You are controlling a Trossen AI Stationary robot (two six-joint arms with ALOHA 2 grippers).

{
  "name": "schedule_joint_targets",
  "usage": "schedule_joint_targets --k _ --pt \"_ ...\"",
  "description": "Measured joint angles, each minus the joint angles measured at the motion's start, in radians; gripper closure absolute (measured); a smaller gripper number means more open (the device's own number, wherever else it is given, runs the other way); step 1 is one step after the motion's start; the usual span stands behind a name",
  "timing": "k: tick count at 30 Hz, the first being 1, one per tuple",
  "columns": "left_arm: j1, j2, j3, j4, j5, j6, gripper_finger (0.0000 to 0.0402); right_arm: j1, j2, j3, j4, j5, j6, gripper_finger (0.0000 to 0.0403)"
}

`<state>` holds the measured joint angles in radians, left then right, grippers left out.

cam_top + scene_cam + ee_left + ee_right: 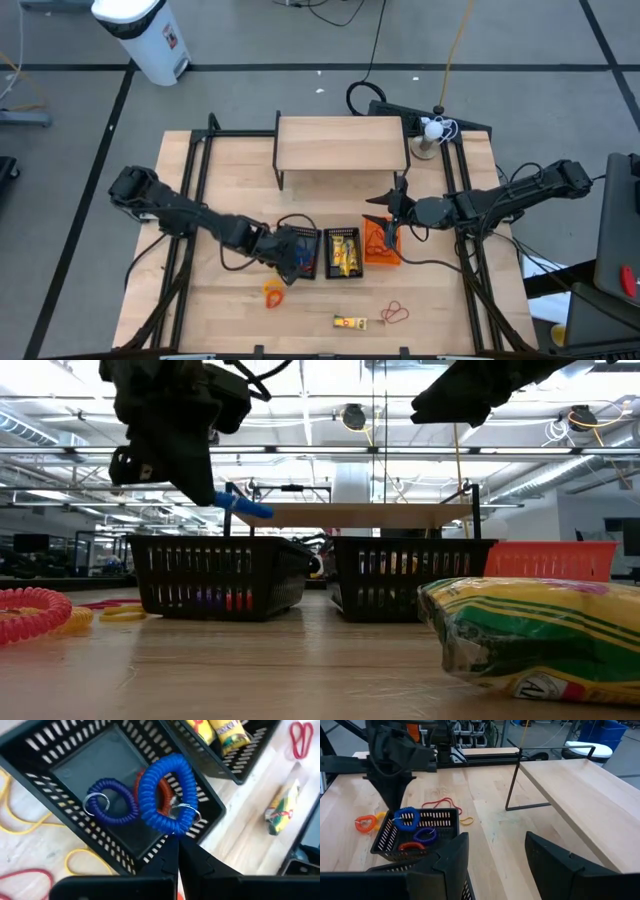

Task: Pick & Place Office Desk Supplies
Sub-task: Put the blue spring rubber band into the left black basket, then put the rubber band into the orange basket

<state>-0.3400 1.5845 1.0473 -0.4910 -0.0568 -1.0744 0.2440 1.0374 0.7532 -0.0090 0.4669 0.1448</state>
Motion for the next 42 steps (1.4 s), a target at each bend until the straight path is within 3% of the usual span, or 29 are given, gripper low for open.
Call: schedule_joint_targets --k 7,19,26,32,42 --pt "0.026 0.000 0.000 0.010 0.023 0.029 0.0380 0.000 0.000 0.000 -0.004 0.000 0.000 0.0220" --pt "0.027 0.000 0.000 0.091 0.038 0.142 0.0281 0.000 0.000 0.000 -0.011 0.000 0.000 0.0220" --pt "0.033 -0.013 0.003 0.079 0.201 0.161 0.0239 0.000 0.000 0.000 -0.011 -0.001 0.000 0.0220" --pt "0.048 -0.069 0.043 -0.145 0.220 0.149 0.0219 0.000 0.000 0.000 -0.011 -0.001 0.004 0.0220" --pt "0.022 -0.175 0.045 -0.477 0.048 -0.068 0.0217 0.000 0.000 0.000 -0.019 -0.001 0.004 0.0220"
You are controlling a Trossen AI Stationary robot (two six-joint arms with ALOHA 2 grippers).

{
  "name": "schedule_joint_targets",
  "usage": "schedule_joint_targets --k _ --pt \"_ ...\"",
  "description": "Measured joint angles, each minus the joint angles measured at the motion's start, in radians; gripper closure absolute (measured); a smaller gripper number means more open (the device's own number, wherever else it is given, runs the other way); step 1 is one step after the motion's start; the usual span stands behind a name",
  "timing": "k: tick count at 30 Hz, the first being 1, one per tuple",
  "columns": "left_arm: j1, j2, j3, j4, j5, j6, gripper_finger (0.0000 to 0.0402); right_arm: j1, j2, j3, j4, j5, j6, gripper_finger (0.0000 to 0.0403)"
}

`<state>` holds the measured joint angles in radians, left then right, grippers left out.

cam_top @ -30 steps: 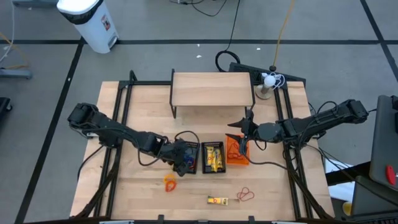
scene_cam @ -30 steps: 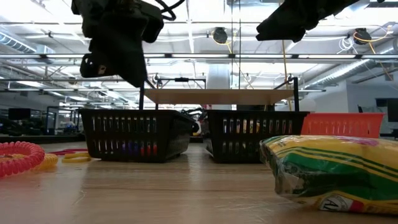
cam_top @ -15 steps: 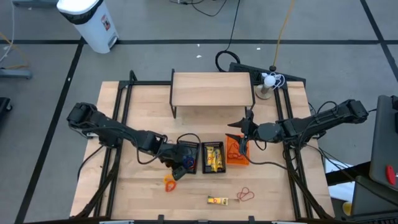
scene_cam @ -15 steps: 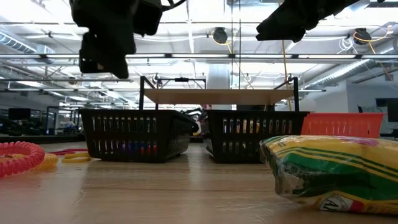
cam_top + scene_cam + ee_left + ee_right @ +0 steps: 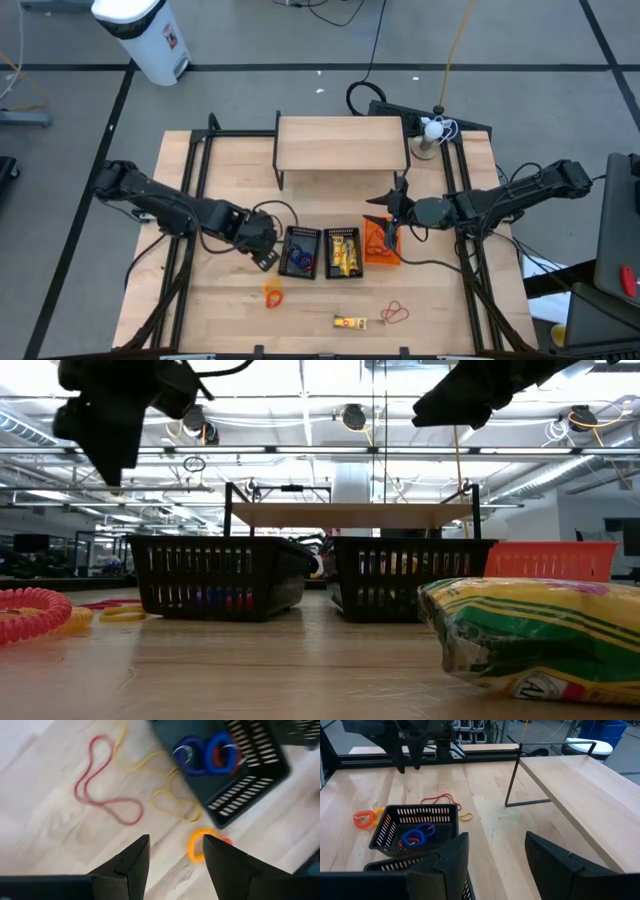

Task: Pick & Place Office Desk Supplies
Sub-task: Put the rubber band into the orange basket

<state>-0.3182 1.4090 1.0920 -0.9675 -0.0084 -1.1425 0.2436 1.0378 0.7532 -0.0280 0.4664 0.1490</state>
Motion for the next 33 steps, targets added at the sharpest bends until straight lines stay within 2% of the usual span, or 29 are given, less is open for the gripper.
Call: schedule_joint_targets --k 8,15,28,33 --pt "-0.011 0.041 -0.004 -0.065 -0.002 -0.086 0.0217 0.000 0.000 0.000 0.001 0.001 0.000 0.0220" --pt "-0.009 0.111 -0.005 -0.234 -0.020 -0.197 0.0217 0.000 0.000 0.000 0.000 0.002 0.000 0.0220" --pt "0.063 0.278 -0.006 -0.157 -0.048 -0.179 0.0217 -0.002 0.000 0.000 0.018 0.004 -0.028 0.0220" --pt "0.098 0.309 -0.006 -0.156 -0.094 -0.175 0.0217 -0.002 0.000 0.000 0.048 0.004 -0.058 0.0220"
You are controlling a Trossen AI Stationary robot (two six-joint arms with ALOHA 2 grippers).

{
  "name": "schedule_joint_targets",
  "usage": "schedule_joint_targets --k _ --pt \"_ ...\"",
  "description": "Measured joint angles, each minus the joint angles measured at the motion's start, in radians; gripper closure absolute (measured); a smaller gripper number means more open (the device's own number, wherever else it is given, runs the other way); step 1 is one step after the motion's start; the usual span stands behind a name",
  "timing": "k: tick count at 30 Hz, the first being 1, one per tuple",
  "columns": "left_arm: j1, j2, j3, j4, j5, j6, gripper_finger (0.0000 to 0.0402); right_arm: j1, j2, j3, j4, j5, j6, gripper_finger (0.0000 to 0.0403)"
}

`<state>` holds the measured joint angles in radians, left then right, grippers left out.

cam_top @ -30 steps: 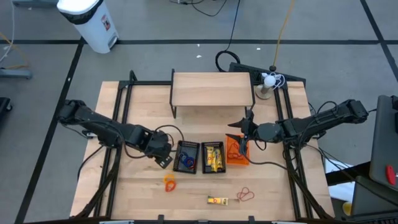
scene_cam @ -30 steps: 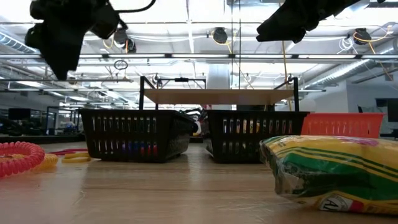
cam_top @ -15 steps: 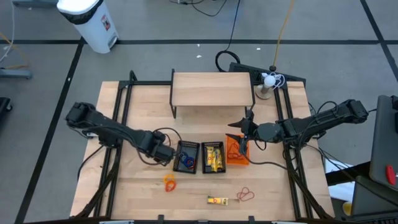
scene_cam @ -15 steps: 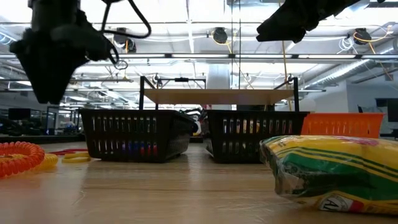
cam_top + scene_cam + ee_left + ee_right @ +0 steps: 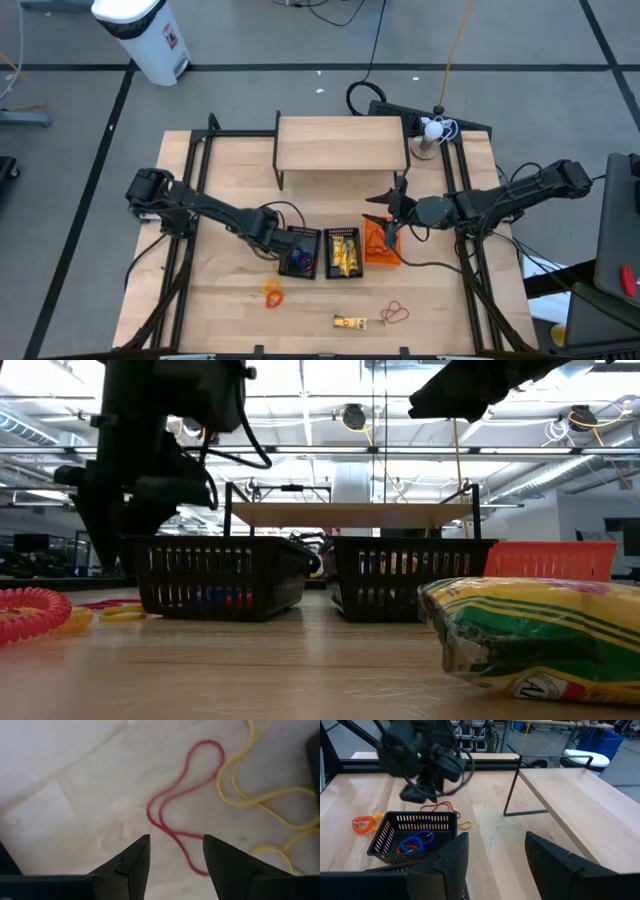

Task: Pick & Place Office Desk Supplies
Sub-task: Put the rubber band into the orange basket

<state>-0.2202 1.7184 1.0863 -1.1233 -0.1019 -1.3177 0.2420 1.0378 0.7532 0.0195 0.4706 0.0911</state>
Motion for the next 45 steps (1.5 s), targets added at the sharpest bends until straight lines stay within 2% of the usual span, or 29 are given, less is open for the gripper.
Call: schedule_joint_targets --k 11,20,33,37,45 --pt "0.066 0.007 -0.074 0.042 -0.052 0.191 0.0217 0.000 0.000 0.000 0.003 0.000 -0.009 0.0220" --pt "0.105 0.007 -0.125 0.230 0.008 0.404 0.0218 0.000 0.000 0.000 0.007 0.000 -0.025 0.0220" --pt "0.156 0.007 -0.125 0.263 0.059 0.563 0.0221 0.000 0.000 0.000 0.006 -0.003 -0.025 0.0220" --pt "0.166 0.007 -0.125 0.269 0.069 0.607 0.0252 0.000 0.000 0.000 0.006 -0.003 -0.025 0.0220" --pt "0.172 0.006 -0.137 0.313 0.060 0.694 0.0361 0.000 0.000 0.000 0.006 -0.003 -0.025 0.0220"
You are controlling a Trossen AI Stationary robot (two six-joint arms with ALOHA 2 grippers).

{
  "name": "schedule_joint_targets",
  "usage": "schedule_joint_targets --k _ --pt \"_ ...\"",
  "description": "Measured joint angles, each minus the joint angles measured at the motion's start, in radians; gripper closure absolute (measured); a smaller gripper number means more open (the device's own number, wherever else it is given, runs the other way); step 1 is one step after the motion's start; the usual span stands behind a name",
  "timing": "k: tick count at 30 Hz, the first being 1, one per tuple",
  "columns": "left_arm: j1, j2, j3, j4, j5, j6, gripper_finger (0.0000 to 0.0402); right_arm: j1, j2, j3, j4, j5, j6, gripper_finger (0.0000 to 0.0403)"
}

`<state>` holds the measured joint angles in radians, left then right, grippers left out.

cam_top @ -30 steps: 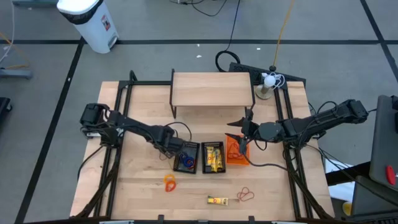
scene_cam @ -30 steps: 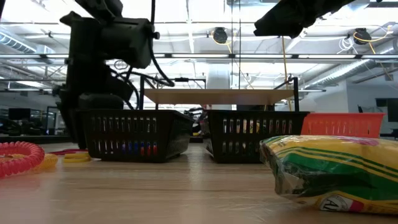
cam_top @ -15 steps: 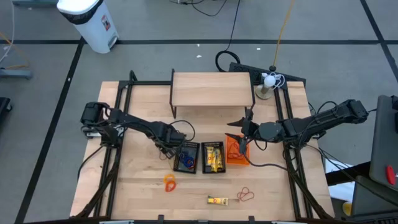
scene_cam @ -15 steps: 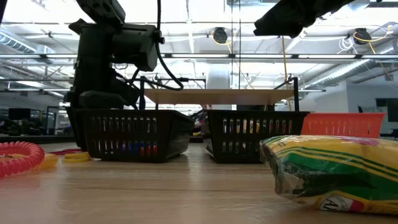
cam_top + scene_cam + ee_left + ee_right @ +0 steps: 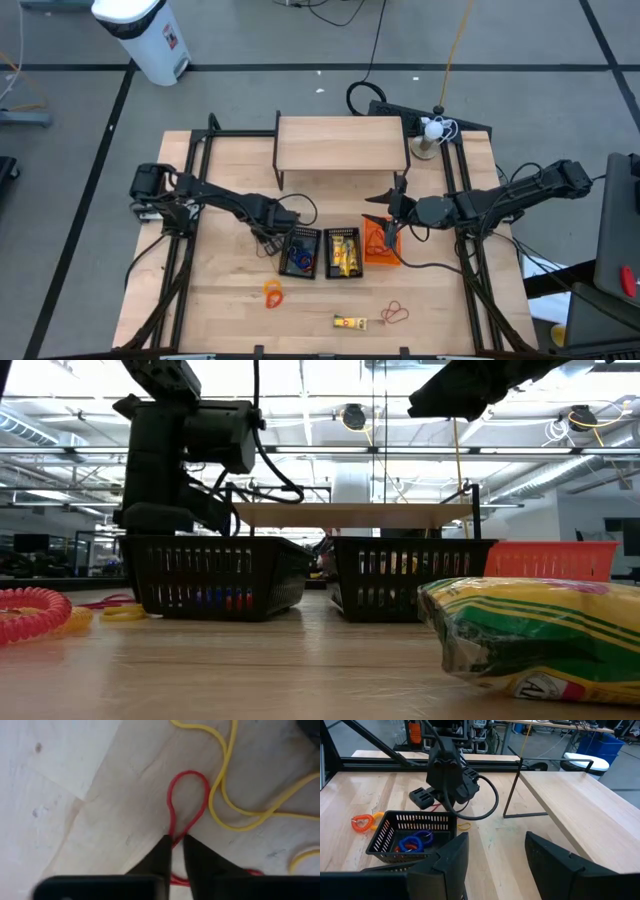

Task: Pick & Place Office Desk Supplies
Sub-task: Put the rubber band into the orange basket

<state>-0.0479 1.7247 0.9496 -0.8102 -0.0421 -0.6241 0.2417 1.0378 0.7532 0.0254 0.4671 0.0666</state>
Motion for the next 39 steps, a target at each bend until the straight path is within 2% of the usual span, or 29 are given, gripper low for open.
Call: schedule_joint_targets --k 3,8,16,30,39 --pt "0.000 -0.002 -0.012 0.016 -0.025 0.013 0.0394 0.000 0.000 0.000 0.000 0.000 0.000 0.0220" --pt "0.000 -0.002 -0.010 -0.006 -0.046 -0.017 0.0399 0.000 0.000 0.000 -0.001 0.000 0.000 0.0220" --pt "0.002 0.004 0.028 -0.066 0.005 -0.025 0.0400 0.000 0.000 0.000 0.000 0.000 0.000 0.0220" --pt "-0.025 0.003 0.247 -0.331 -0.010 0.003 0.0401 0.000 0.000 0.000 -0.007 0.000 0.001 0.0220" --pt "-0.072 0.002 0.440 -0.573 -0.011 -0.005 0.0401 0.000 0.000 0.000 0.002 0.000 0.000 0.0220"
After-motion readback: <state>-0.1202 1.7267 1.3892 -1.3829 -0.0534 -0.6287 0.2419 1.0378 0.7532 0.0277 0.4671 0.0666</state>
